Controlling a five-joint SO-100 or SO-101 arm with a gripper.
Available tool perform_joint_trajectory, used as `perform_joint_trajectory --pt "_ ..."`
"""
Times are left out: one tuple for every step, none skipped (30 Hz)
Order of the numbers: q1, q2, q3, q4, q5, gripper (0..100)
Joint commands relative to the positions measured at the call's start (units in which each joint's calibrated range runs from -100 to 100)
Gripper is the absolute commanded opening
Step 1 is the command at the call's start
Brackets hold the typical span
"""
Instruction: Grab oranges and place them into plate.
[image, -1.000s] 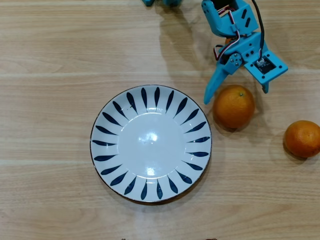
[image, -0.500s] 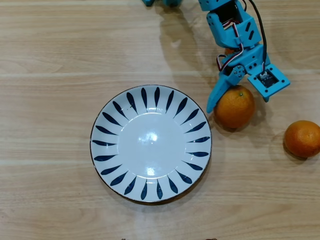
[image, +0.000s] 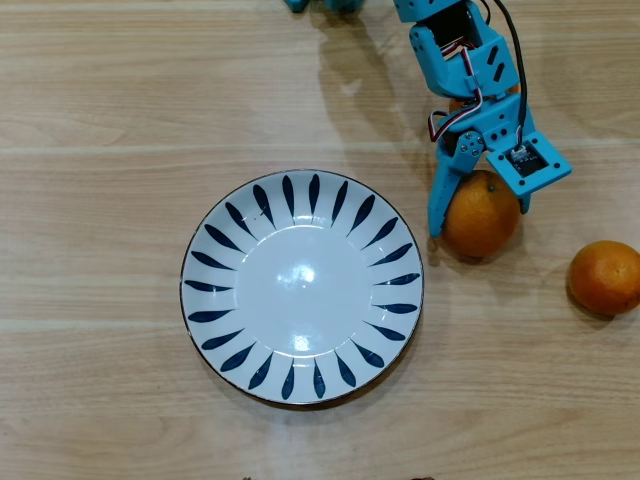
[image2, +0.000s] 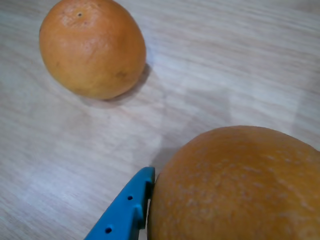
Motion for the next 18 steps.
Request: perform_joint_trajectory --pt "-0.9 -1.1 -2.7 -1.2 0.8 42" --pt "-0.9 -1.3 -3.0 -1.3 1.4 42" --pt "-0.9 -2.2 -3.7 -1.3 2.2 42" --pt "-0.9 -3.3 -4.3 -1.3 2.7 42" --pt "-0.9 -4.1 -4.6 -1.2 3.2 42" --pt "-0.8 -5.0 -4.6 -1.2 3.4 42" --pt "-0.7 -6.0 -4.6 -1.2 3.7 42" --pt "-0.5 -7.1 -4.6 -1.2 4.2 42" --pt "-0.4 -7.8 -4.5 -1.2 4.7 42" --pt "-0.3 -8.8 -4.4 -1.2 5.2 42" --pt "0.1 -10.0 -4.4 -1.2 5.7 42" --pt "0.4 -11.4 -4.2 -1.2 6.3 42" --pt "0.6 -12.8 -3.9 -1.1 6.9 42" --pt "0.7 -14.1 -3.9 -0.9 7.5 42" --pt "0.9 -15.4 -3.9 -0.6 8.1 42" --pt "1.3 -16.4 -3.8 -0.5 8.5 42" --pt "1.5 -17.2 -3.7 -0.5 8.6 42" --pt "1.6 -17.9 -3.2 -0.5 8.6 42"
